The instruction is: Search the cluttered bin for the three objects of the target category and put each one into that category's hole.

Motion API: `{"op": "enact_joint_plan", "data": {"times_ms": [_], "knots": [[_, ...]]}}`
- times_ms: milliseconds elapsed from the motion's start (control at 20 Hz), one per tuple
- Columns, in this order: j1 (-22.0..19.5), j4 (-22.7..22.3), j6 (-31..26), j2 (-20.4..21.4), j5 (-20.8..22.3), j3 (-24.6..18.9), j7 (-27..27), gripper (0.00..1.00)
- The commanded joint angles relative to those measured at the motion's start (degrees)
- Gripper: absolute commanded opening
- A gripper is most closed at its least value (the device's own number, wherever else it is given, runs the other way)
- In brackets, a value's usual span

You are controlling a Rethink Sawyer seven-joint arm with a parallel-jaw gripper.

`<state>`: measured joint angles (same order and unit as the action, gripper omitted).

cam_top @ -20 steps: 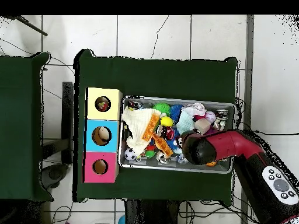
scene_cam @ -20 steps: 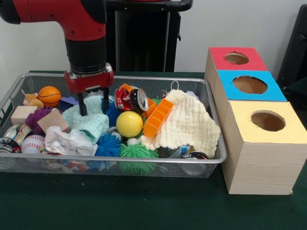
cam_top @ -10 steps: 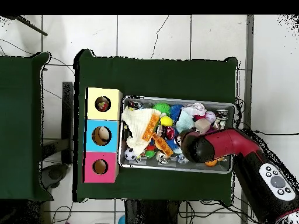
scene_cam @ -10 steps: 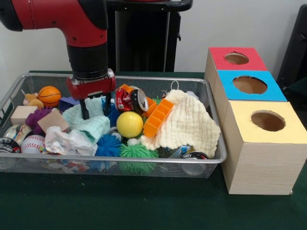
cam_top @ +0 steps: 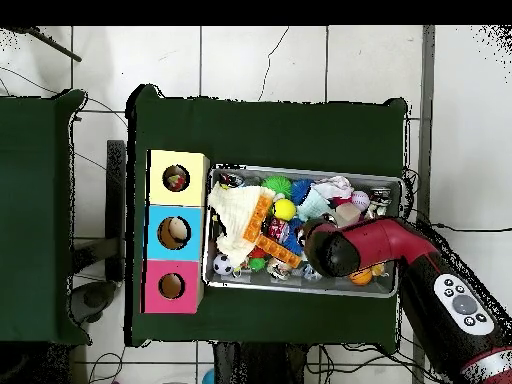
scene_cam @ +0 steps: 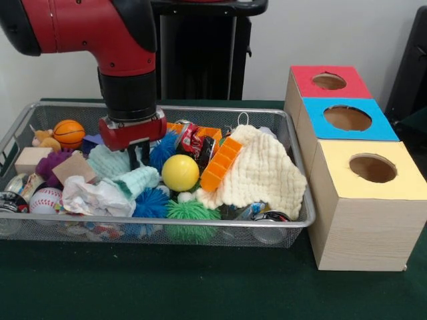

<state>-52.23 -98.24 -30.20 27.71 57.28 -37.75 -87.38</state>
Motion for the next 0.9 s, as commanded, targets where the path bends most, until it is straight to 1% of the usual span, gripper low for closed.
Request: {"op": "enact_joint_plan", "data": {"times_ms": [50, 150, 350, 500, 550, 650, 750, 800, 900], "knots": [[0.72, 0.17, -0.88, 0.20, 1.60, 0.43, 8.11, 0.00], [0.08, -2.77, -3.14, 3.99, -1.26, -0.64, 8.41, 0.00], [-2.25, -10.31, -8.75, 14.66, -8.97, -3.23, 10.42, 0.00], [-4.26, -14.93, -11.03, 21.45, -13.56, -4.77, 12.72, 0.00], [-5.58, -16.58, -11.10, 23.29, -15.11, -5.72, 13.42, 0.00], [-7.35, -19.32, -11.90, 26.84, -17.59, -6.83, 14.64, 0.00], [-9.20, -21.70, -11.49, 29.39, -19.03, -8.29, 15.73, 0.00], [-9.72, -22.35, -11.83, 30.19, -19.49, -8.78, 16.21, 0.00], [-10.39, -22.89, -12.11, 30.41, -19.30, -9.46, 16.65, 0.00]]}}
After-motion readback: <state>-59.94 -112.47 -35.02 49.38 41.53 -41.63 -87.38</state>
